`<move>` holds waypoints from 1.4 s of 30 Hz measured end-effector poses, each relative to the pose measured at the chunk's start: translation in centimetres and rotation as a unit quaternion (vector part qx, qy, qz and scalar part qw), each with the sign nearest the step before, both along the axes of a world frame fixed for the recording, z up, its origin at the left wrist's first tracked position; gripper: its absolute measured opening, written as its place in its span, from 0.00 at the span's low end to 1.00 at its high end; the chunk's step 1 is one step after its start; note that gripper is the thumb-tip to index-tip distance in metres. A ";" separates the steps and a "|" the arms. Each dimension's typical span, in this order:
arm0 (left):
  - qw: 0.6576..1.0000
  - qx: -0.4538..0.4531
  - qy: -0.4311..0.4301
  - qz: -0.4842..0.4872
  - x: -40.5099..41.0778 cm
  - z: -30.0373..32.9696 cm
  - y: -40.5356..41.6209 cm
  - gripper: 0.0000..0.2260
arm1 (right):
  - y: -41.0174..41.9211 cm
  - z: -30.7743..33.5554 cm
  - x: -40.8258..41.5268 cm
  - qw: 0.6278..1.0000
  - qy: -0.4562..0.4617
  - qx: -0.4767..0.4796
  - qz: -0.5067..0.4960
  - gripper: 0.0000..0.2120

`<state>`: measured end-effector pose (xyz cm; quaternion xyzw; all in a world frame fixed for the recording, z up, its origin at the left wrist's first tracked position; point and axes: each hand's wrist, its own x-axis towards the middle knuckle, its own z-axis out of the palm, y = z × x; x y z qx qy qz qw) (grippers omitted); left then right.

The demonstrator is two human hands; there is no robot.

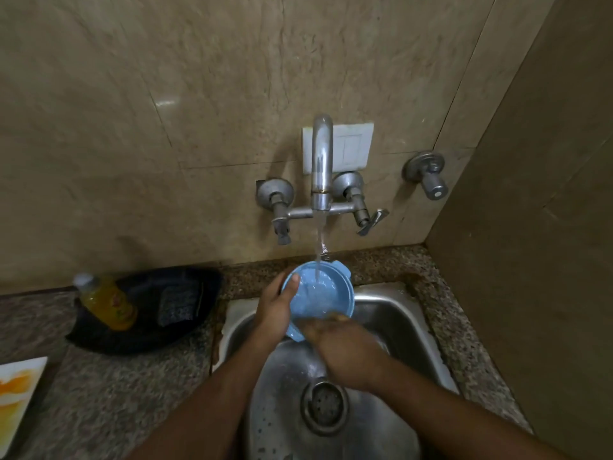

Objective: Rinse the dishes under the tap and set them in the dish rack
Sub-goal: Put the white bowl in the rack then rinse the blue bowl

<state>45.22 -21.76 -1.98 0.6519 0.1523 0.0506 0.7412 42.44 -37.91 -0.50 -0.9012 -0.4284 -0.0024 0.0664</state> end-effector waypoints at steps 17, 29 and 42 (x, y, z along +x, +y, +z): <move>0.979 -0.126 0.116 -0.113 -0.7 0.8 0.7 0.19 | -2.8 2.3 2.2 0.963 -0.061 -0.242 0.104 0.10; 0.993 -0.061 0.092 -0.042 -1.4 0.7 -3.1 0.10 | 2.4 3.0 1.7 0.932 0.343 -0.035 -0.107 0.12; 0.986 -0.040 0.161 -0.014 -2.9 -0.9 -3.8 0.17 | 2.8 0.0 4.8 0.923 0.267 -0.031 -0.276 0.13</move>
